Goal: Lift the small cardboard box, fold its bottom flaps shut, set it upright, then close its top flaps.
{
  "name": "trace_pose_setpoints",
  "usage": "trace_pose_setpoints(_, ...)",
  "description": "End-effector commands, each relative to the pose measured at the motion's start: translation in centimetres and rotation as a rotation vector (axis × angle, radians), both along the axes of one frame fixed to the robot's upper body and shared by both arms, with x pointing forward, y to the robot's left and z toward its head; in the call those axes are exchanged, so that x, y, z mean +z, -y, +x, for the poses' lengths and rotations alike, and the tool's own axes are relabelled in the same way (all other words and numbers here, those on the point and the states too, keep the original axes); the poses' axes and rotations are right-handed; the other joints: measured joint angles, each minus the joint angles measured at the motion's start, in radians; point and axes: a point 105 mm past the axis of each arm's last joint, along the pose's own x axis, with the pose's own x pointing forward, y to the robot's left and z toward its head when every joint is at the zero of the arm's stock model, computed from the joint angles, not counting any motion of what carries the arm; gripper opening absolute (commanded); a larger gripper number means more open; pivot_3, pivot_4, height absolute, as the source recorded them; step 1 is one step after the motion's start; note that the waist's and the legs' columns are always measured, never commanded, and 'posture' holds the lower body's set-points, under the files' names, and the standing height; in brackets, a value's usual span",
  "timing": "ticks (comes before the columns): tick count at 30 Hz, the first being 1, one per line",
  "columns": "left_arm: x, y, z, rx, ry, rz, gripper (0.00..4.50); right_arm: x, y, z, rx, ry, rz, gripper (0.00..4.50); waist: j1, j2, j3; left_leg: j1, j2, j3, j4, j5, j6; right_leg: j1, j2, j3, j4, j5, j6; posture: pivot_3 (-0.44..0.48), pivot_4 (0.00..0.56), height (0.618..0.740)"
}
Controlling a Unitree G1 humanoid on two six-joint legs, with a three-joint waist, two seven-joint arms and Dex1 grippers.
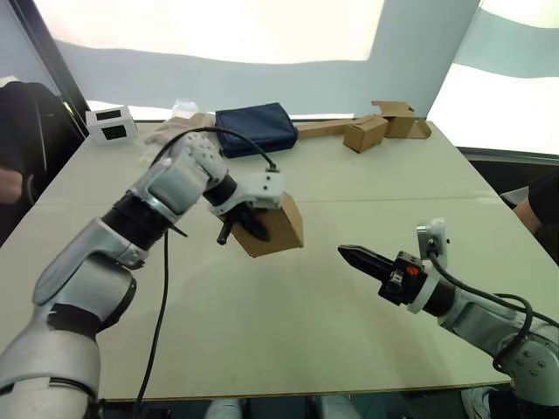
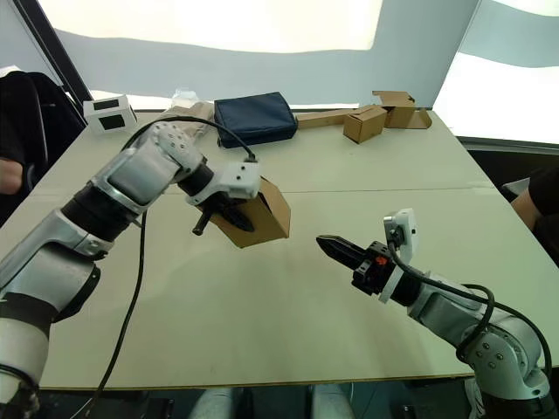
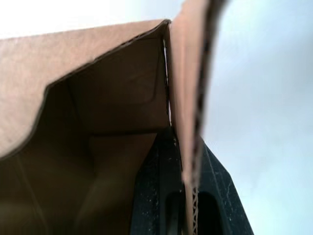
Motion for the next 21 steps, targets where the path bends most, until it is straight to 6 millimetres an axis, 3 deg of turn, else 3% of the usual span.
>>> trace_pose_setpoints(1,0.6,1.3,-0.6,-0.098,0.057,0.071,0.00,0.8,-0.3,-0.5,-0.007,0.056,-0.001,0.05,0.000,0.000,0.000,0.000,0.000,0.000,0.000,0.000,0.000,0.000,0.000,0.000,0.000,0.000,0.000,0.000,0.150,0.740)
trace_pose_setpoints(4,0.7,2.3,-1.0,-0.127,0.048,0.056,0.00,0.7,-0.2,-0.5,-0.019,0.058,-0.006,0.05,-0.003,0.000,0.000,-0.001,0.000,0.000,0.000,-0.001,0.001,0.000,0.000,0.000,0.000,0.000,0.000,0.000,0.150,0.740)
trace_pose_setpoints(5,0.9,2.9,-1.1,-0.125,0.040,0.040,0.52,0.6,-0.2,-0.6,-0.024,0.057,-0.008,0.00,-0.002,0.000,0.000,0.000,0.000,0.000,0.000,-0.001,0.001,0.000,0.000,0.000,0.000,0.000,0.001,0.000,0.150,0.740)
trace_pose_setpoints(6,1.1,3.3,-1.2,-0.122,0.035,0.029,0.65,0.6,-0.2,-0.6,-0.027,0.057,-0.009,0.00,-0.002,0.000,0.000,0.000,0.000,0.000,0.000,-0.001,0.001,0.000,0.000,0.000,0.000,0.000,0.001,0.000,0.150,0.740)
trace_pose_setpoints(9,1.9,3.9,-1.4,-0.106,0.018,0.002,1.62,0.6,-0.1,-0.7,-0.034,0.058,-0.009,0.00,-0.002,0.000,0.000,0.000,0.000,-0.001,0.001,-0.001,0.001,0.000,0.001,0.000,0.001,0.000,0.001,0.000,0.150,0.740)
trace_pose_setpoints(13,3.4,5.2,-1.7,-0.106,0.013,-0.065,3.35,0.6,-0.1,-0.6,-0.039,0.059,-0.009,0.00,-0.003,0.000,0.000,0.000,0.000,-0.001,0.001,-0.001,0.001,0.000,0.001,0.000,0.001,0.000,0.001,0.000,0.150,0.740)
trace_pose_setpoints(16,7.0,6.4,-1.6,-0.074,0.019,-0.169,4.46,0.7,0.0,-0.3,-0.036,0.063,-0.018,0.00,-0.001,-0.001,0.001,0.000,0.000,-0.001,0.001,-0.001,0.001,0.000,0.001,0.000,0.001,0.000,0.001,0.000,0.150,0.740)
trace_pose_setpoints(18,9.2,6.2,-1.3,-0.048,0.037,-0.233,4.49,1.0,0.3,0.1,-0.041,0.075,-0.023,0.00,-0.002,-0.001,0.001,-0.001,0.000,-0.001,0.001,-0.001,0.001,-0.001,0.001,0.000,0.001,0.000,0.001,0.000,0.150,0.740)
trace_pose_setpoints(21,10.9,4.7,-0.8,0.000,0.052,-0.307,4.49,1.5,1.1,1.1,-0.084,0.107,-0.040,0.00,-0.009,0.001,0.000,0.000,0.000,0.000,0.001,-0.002,0.003,-0.001,0.001,0.000,0.001,-0.001,0.002,0.000,0.150,0.740)
